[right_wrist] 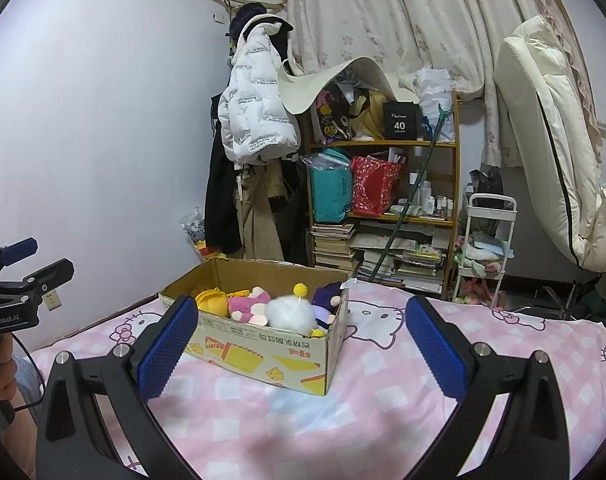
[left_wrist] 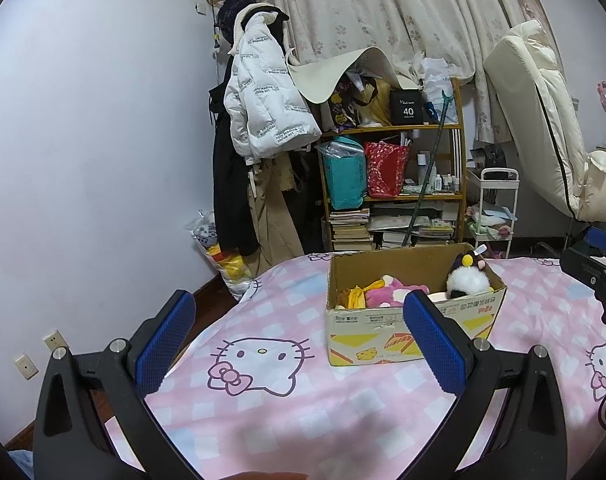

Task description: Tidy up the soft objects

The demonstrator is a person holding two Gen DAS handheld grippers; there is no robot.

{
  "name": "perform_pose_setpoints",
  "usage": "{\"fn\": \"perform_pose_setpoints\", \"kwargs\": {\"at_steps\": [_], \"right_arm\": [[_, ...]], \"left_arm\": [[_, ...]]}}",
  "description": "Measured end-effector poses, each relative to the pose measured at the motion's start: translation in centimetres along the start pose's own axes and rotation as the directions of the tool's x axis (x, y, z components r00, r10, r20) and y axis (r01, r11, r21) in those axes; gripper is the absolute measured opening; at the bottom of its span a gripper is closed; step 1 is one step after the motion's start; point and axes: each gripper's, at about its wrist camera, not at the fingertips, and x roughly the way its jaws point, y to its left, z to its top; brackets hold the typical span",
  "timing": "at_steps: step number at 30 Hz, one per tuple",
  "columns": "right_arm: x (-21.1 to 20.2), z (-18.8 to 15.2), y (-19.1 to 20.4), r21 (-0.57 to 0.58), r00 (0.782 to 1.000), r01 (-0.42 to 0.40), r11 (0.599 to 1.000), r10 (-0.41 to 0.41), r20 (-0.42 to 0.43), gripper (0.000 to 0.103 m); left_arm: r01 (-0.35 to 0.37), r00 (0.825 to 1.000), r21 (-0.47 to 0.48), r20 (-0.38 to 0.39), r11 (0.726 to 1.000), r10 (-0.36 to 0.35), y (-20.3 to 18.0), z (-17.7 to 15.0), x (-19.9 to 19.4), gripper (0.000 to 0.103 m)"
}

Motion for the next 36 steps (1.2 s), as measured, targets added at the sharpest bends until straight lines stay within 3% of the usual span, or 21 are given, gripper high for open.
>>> {"fn": "perform_pose_setpoints", "kwargs": {"at_steps": [36], "right_arm": [[0.17,-0.27,-0.07,0.006,1.0,0.007,1.0,-0.007,-0.009,0.103]], "left_arm": [[0.02,1.0,0.017,-0.008,1.0,-0.02,-0.09,-0.49,0.04,0.102]]}}
